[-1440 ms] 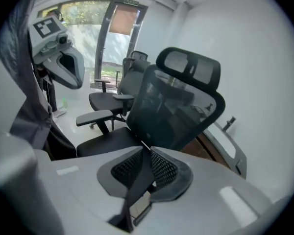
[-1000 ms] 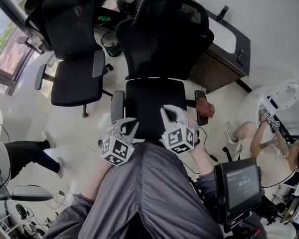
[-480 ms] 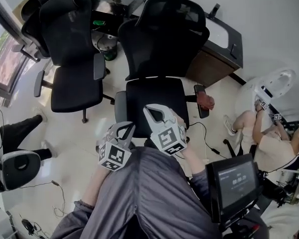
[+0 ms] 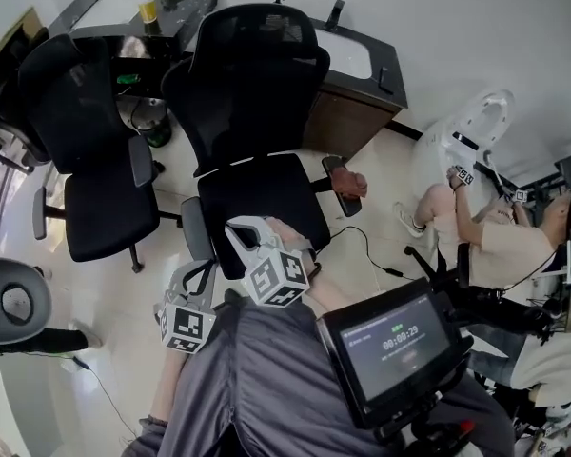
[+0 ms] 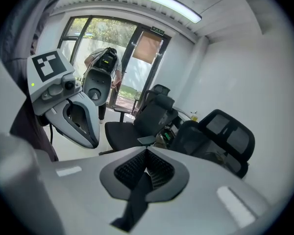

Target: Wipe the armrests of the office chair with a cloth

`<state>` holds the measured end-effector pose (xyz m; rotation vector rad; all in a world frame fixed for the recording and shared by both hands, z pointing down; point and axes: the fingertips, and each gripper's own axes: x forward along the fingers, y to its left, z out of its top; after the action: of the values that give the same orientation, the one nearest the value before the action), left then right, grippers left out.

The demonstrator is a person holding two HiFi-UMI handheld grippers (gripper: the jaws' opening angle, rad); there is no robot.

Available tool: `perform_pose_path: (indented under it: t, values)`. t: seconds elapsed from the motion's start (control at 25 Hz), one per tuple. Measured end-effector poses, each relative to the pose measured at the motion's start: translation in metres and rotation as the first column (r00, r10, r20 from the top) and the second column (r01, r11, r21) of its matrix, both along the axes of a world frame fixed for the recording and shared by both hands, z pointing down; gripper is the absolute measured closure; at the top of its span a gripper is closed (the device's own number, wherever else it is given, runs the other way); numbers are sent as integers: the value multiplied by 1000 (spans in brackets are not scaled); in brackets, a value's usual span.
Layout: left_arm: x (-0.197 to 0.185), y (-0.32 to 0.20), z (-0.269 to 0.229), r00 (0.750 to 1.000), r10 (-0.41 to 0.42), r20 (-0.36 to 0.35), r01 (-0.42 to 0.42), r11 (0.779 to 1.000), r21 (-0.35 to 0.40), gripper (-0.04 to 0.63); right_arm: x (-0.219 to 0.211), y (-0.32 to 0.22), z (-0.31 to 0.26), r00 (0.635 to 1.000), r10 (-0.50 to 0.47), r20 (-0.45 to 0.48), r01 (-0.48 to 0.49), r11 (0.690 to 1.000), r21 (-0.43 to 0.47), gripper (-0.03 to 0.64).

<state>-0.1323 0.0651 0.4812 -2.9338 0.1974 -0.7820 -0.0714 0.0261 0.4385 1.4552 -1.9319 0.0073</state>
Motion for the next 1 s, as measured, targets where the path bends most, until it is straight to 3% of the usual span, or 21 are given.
perform_pose_path:
  t: [0.4,1.0]
  values:
    - [0,-1,3,1000,29,0,-29,1000,-5,578,9,5,10,994,24,-103,-28,999,-29,615]
    - [7,2,7,998,59,-4,-59,998,-12,578,18,12,14,990,56,-128,-63,997,-50,615]
